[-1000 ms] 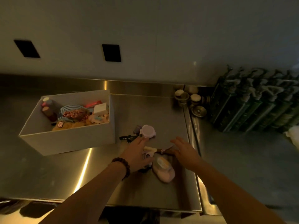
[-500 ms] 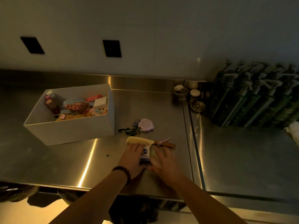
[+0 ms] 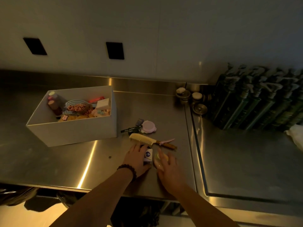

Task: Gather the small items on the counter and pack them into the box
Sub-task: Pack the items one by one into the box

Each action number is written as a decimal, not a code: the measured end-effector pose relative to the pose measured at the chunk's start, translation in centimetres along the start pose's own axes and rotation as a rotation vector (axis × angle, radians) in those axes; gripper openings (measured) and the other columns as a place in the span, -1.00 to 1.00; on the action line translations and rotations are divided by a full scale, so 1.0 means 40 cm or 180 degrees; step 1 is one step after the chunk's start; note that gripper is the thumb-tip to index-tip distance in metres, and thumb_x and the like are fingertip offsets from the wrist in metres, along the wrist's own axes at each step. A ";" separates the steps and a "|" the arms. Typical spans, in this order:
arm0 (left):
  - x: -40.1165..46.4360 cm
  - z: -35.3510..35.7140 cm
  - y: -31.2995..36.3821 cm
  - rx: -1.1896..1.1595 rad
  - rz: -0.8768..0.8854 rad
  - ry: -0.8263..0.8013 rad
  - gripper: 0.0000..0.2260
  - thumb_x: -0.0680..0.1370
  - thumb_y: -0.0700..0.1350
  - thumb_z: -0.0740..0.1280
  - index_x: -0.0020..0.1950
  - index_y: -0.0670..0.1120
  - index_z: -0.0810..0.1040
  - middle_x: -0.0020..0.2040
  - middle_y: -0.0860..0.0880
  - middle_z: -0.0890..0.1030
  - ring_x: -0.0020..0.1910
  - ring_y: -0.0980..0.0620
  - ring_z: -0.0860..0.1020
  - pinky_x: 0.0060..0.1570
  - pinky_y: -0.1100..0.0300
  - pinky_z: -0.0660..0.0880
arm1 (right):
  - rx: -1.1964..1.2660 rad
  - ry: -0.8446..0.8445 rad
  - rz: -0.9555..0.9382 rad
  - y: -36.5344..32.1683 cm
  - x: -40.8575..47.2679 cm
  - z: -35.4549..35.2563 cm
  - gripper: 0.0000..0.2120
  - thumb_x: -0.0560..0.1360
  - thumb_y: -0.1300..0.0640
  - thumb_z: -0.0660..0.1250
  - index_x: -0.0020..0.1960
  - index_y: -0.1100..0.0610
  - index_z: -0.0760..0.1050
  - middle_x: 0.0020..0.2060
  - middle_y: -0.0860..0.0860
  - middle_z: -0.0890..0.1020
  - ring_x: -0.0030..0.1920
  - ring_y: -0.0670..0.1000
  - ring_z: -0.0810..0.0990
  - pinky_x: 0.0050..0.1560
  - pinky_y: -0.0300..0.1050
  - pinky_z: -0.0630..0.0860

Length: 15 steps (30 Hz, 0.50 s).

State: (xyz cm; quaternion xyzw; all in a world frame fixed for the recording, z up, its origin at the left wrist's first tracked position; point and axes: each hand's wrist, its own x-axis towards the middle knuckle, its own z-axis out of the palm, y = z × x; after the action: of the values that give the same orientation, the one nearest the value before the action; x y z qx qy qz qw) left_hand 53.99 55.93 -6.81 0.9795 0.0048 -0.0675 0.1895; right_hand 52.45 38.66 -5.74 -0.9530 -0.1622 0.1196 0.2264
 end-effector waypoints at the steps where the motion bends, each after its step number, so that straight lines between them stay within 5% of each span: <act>1: 0.005 -0.001 0.001 -0.0020 -0.0047 -0.0021 -0.31 0.41 0.15 0.39 0.46 0.05 0.18 0.43 -0.02 0.26 0.40 -0.06 0.24 0.39 0.03 0.25 | -0.0026 -0.0002 0.0033 -0.001 0.002 0.002 -0.29 0.56 -0.05 0.15 0.49 -0.18 -0.28 0.48 0.09 0.04 0.44 0.10 0.12 0.36 0.03 0.25; 9: 0.008 0.004 0.014 0.0097 -0.0164 0.0000 -0.41 0.48 0.13 0.34 0.44 0.01 0.24 0.37 -0.05 0.34 0.31 -0.06 0.31 0.30 0.09 0.31 | -0.0054 -0.0018 0.0103 -0.010 0.014 0.005 -0.28 0.56 -0.12 0.15 0.50 -0.12 -0.28 0.41 0.10 0.17 0.35 0.07 0.22 0.30 -0.05 0.25; 15: -0.012 -0.040 0.007 -0.0014 -0.0227 0.0197 -0.40 0.48 0.12 0.35 0.45 0.01 0.22 0.37 -0.05 0.32 0.33 -0.06 0.28 0.32 0.08 0.29 | 0.0300 0.0366 0.0128 -0.011 0.024 -0.031 -0.34 0.55 -0.06 0.21 0.51 -0.13 -0.09 0.40 0.06 0.16 0.35 0.03 0.24 0.30 -0.10 0.26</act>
State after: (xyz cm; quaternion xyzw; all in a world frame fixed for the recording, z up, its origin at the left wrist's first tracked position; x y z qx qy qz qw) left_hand 53.73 56.27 -5.16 0.9799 0.0458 -0.0439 0.1890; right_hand 53.60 38.92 -4.61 -0.9496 -0.1240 0.0767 0.2775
